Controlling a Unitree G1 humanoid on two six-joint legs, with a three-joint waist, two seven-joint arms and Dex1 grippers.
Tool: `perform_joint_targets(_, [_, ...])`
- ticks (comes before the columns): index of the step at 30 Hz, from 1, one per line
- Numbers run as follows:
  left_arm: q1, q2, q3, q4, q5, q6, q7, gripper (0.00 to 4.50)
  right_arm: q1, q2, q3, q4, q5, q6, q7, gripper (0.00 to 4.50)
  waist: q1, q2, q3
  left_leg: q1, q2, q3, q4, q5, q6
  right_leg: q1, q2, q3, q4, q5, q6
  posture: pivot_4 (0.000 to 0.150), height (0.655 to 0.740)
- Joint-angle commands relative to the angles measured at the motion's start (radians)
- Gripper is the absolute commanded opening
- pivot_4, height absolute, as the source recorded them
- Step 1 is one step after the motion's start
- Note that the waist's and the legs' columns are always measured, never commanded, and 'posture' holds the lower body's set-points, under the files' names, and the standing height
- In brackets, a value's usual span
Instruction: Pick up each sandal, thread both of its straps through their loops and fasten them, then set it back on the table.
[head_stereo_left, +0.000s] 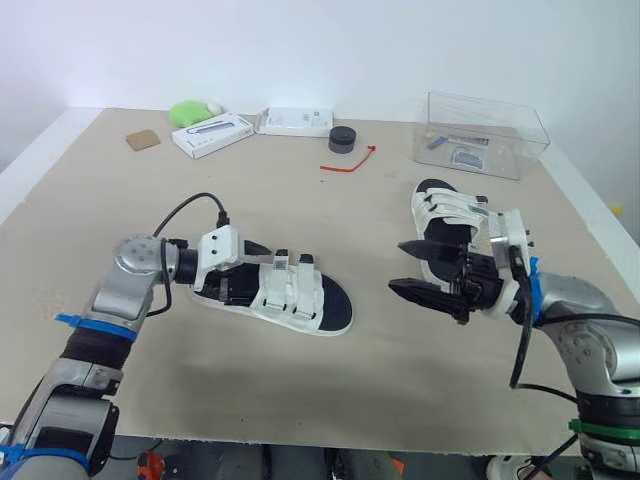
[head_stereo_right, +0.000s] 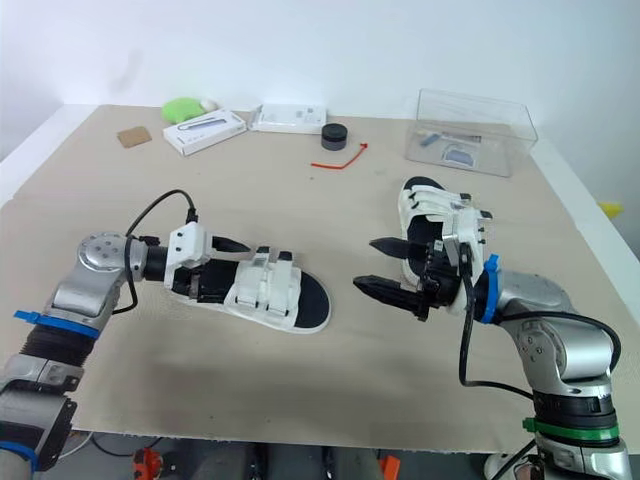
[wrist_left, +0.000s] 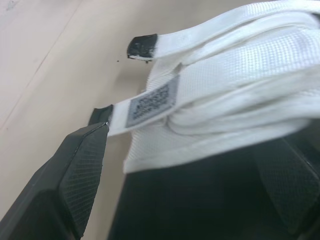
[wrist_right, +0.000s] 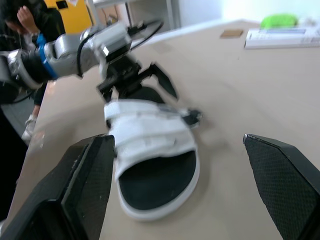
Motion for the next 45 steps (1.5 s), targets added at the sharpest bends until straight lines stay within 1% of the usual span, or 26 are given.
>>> perform_joint_targets(1, [-0.039,-0.017,-0.01,0.042,0.018,-0.076,-0.001,4.5,0.017,-0.02,-0.019,-0.038,-0.001,-0.045,0.017,4.43,-0.001,0.0,0.0,0.0,0.0,0.0,0.0,0.0,0.0,0.0,0.0,0.0,0.0,0.0,0.0,0.15,0.74])
perform_joint_targets(7, [-0.049,-0.064,-0.044,0.109,0.047,-0.125,0.003,4.5,0.048,-0.028,-0.003,-0.045,-0.031,-0.086,0.013,4.43,0.0,0.0,0.0,0.0,0.0,0.0,0.003,0.0,0.0,0.001,0.0,-0.001,0.001,0.001,0.001,0.15,0.74])
perform_joint_targets(9, [-0.053,-0.075,-0.045,0.131,0.058,-0.138,0.021,3.96,0.052,-0.032,0.001,-0.05,-0.04,-0.093,0.012,4.5,0.0,0.0,0.0,0.001,0.0,0.001,0.003,0.0,0.0,0.001,0.0,-0.001,0.001,0.001,0.002,0.15,0.74])
perform_joint_targets(10, [-0.062,-0.088,-0.033,0.136,0.048,-0.12,0.04,3.61,0.054,-0.032,0.002,-0.052,-0.04,-0.093,0.01,4.5,0.0,0.001,0.0,0.001,0.0,0.001,0.003,0.0,0.0,0.002,0.0,-0.001,0.001,0.001,0.002,0.15,0.74])
perform_joint_targets(12, [-0.078,-0.107,-0.016,0.144,0.044,-0.108,0.078,2.67,0.053,-0.03,0.003,-0.056,-0.037,-0.091,0.006,4.5,0.0,0.0,0.0,0.001,0.0,0.0,0.005,0.0,0.0,0.002,0.0,-0.001,0.001,0.001,0.002,0.15,0.74])
perform_joint_targets(13, [-0.081,-0.112,-0.012,0.143,0.044,-0.105,0.09,2.05,0.053,-0.03,0.003,-0.059,-0.035,-0.089,0.004,4.5,0.0,0.0,0.0,0.0,0.0,0.0,0.007,0.0,0.0,0.002,0.0,-0.001,0.001,0.002,0.002,0.15,0.74])
perform_joint_targets(15, [-0.081,-0.113,-0.015,0.141,0.046,-0.106,0.099,1.53,0.052,-0.028,0.003,-0.064,-0.033,-0.085,0.001,4.5,0.0,0.001,0.0,0.0,0.0,0.0,0.008,0.0,0.0,0.002,0.0,-0.001,0.002,0.002,0.003,0.15,0.74])
perform_joint_targets(17, [-0.07,-0.115,-0.022,0.125,0.054,-0.1,0.118,0.68,0.044,-0.025,0.008,-0.068,-0.032,-0.082,-0.002,4.5,0.0,0.001,0.0,0.0,0.0,0.0,0.01,0.0,0.001,0.003,0.0,-0.001,0.002,0.003,0.003,0.15,0.74])
perform_joint_targets(18, [-0.064,-0.114,-0.023,0.114,0.06,-0.091,0.135,0.33,0.041,-0.024,0.012,-0.069,-0.031,-0.082,-0.003,4.5,0.0,0.001,0.0,0.0,0.0,0.0,0.01,0.0,0.001,0.003,0.0,-0.001,0.002,0.003,0.003,0.15,0.74])
perform_joint_targets(19, [-0.062,-0.113,-0.022,0.102,0.072,-0.071,0.167,0.06,0.037,-0.024,0.014,-0.071,-0.031,-0.082,-0.004,4.5,0.0,0.001,0.0,0.0,0.0,0.0,0.011,0.0,0.001,0.003,0.0,-0.001,0.002,0.003,0.003,0.15,0.74])
perform_joint_targets(22, [-0.074,-0.111,-0.002,0.079,0.114,-0.029,0.28,0.06,0.026,-0.019,0.02,-0.071,-0.029,-0.082,-0.013,4.5,0.0,0.001,0.0,0.0,0.0,0.0,0.012,0.0,0.001,0.003,0.0,0.0,0.003,0.004,0.004,0.15,0.74])
perform_joint_targets(23, [-0.086,-0.112,0.022,0.064,0.114,0.03,0.334,0.06,0.02,-0.017,0.024,-0.071,-0.029,-0.081,-0.019,4.5,0.0,0.001,0.0,0.0,0.001,0.0,0.012,0.0,0.001,0.003,0.0,0.0,0.003,0.004,0.004,0.15,0.74])
perform_joint_targets(25, [-0.128,-0.109,0.09,0.055,0.126,0.178,0.495,0.06,-0.006,0.011,0.022,-0.06,-0.014,-0.064,-0.066,4.5,0.0,0.001,0.0,0.0,0.001,0.001,0.012,0.001,0.002,0.003,0.001,0.0,0.003,0.005,0.005,0.15,0.74])
perform_joint_targets(26, [-0.152,-0.102,0.116,0.068,0.154,0.231,0.59,0.06,-0.023,0.024,0.025,-0.051,-0.011,-0.056,-0.087,4.5,-0.001,0.0,0.0,0.0,0.002,0.001,0.013,0.001,0.002,0.003,0.001,0.0,0.003,0.005,0.005,0.15,0.74])
perform_joint_targets(27, [-0.176,-0.099,0.14,0.091,0.175,0.268,0.673,0.06,-0.034,0.031,0.031,-0.043,-0.014,-0.055,-0.097,4.5,-0.002,0.0,0.0,0.0,0.002,0.001,0.013,0.001,0.002,0.003,0.002,0.0,0.003,0.005,0.005,0.15,0.74])
perform_joint_targets(30, [-0.234,-0.115,0.238,0.148,0.161,0.401,0.876,0.06,-0.064,0.048,0.063,-0.016,-0.052,-0.077,-0.107,4.5,-0.002,-0.001,0.001,-0.001,0.005,0.001,0.014,0.002,0.002,0.002,0.005,0.001,0.003,0.005,0.006,0.15,0.74])
perform_joint_targets(32, [-0.27,-0.127,0.306,0.207,0.156,0.458,1.027,0.06,-0.09,0.068,0.093,0.011,-0.082,-0.097,-0.114,4.5,-0.002,-0.001,0.001,-0.001,0.007,0.001,0.014,0.002,0.002,0.001,0.007,0.0,0.003,0.006,0.006,0.15,0.74])
perform_joint_targets(33, [-0.281,-0.135,0.328,0.227,0.158,0.486,1.085,0.06,-0.102,0.077,0.107,0.024,-0.093,-0.103,-0.118,4.5,-0.002,-0.001,0.001,-0.001,0.007,0.001,0.013,0.002,0.002,0.001,0.007,0.0,0.003,0.008,0.002,0.15,0.74])
perform_joint_targets(34, [-0.289,-0.143,0.337,0.248,0.159,0.51,1.116,0.06,-0.112,0.084,0.119,0.034,-0.103,-0.11,-0.117,4.5,-0.002,-0.001,0.001,-0.001,0.007,0.001,0.013,0.002,0.002,0.001,0.006,0.0,0.003,0.01,-0.001,0.15,0.74])
perform_joint_targets(37, [-0.286,-0.162,0.354,0.267,0.152,0.557,1.164,0.06,-0.13,0.091,0.139,0.051,-0.12,-0.123,-0.111,4.5,0.002,-0.001,0.001,-0.002,0.005,0.001,0.013,0.002,0.001,0.001,0.004,-0.001,0.003,0.01,-0.001,0.15,0.74])
perform_joint_targets(40, [-0.28,-0.162,0.363,0.288,0.152,0.543,1.193,0.06,-0.151,0.095,0.152,0.069,-0.133,-0.135,-0.109,4.5,0.003,-0.002,0.001,-0.004,0.002,0.001,0.013,0.002,0.001,0.0,-0.001,-0.003,0.002,0.01,0.0,0.15,0.74])
perform_joint_targets(44, [-0.292,-0.148,0.344,0.328,0.162,0.504,1.188,0.06,-0.182,0.101,0.163,0.099,-0.152,-0.146,-0.114,4.5,0.003,-0.002,0.001,-0.004,0.0,0.002,0.013,0.001,0.001,0.0,-0.004,-0.003,0.002,0.011,0.002,0.15,0.74])
perform_joint_targets(45, [-0.295,-0.145,0.342,0.342,0.162,0.485,1.184,0.48,-0.194,0.103,0.162,0.108,-0.154,-0.148,-0.112,4.5,0.003,-0.002,0.001,-0.004,0.0,0.002,0.013,0.001,0.001,0.0,-0.004,-0.003,0.002,0.011,0.002,0.15,0.74])
